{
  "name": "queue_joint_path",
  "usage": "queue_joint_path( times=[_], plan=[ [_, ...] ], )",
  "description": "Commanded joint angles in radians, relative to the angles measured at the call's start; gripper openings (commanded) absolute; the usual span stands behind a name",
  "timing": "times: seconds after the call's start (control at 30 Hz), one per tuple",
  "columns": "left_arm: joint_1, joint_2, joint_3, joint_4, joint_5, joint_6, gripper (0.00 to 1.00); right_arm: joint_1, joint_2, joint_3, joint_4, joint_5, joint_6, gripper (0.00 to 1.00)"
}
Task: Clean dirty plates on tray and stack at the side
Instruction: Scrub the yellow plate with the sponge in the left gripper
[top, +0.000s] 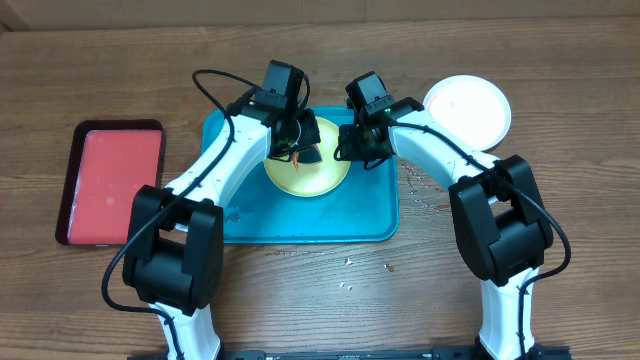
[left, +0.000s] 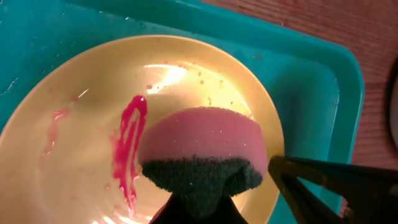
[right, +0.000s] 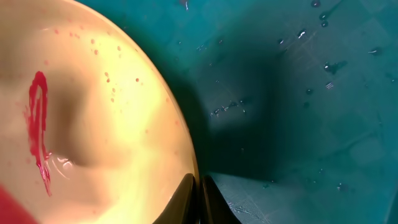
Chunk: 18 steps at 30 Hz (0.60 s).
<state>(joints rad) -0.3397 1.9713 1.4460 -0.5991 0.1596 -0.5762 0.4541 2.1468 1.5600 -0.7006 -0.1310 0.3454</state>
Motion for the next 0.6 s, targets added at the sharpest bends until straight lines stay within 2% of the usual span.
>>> queue_joint_path(
  times=[0.0, 0.27, 0.4, 0.57],
  plan=[
    [-0.010, 0.005, -0.051, 0.043, -0.011, -0.031, 0.04, 0.004, 0.008, -0.003, 0.000, 0.017, -0.006, 0.04],
    [-0.010, 0.005, -0.082, 0.122, -0.010, -0.029, 0.04, 0.010, 0.008, -0.003, 0.000, -0.004, -0.068, 0.04],
    [-0.010, 0.031, -0.082, 0.158, -0.008, -0.027, 0.04, 0.013, 0.008, -0.003, -0.002, -0.060, -0.161, 0.04],
    [-0.010, 0.081, -0.082, 0.151, 0.065, -0.026, 0.04, 0.023, 0.008, -0.003, -0.015, -0.062, -0.163, 0.04]
  ],
)
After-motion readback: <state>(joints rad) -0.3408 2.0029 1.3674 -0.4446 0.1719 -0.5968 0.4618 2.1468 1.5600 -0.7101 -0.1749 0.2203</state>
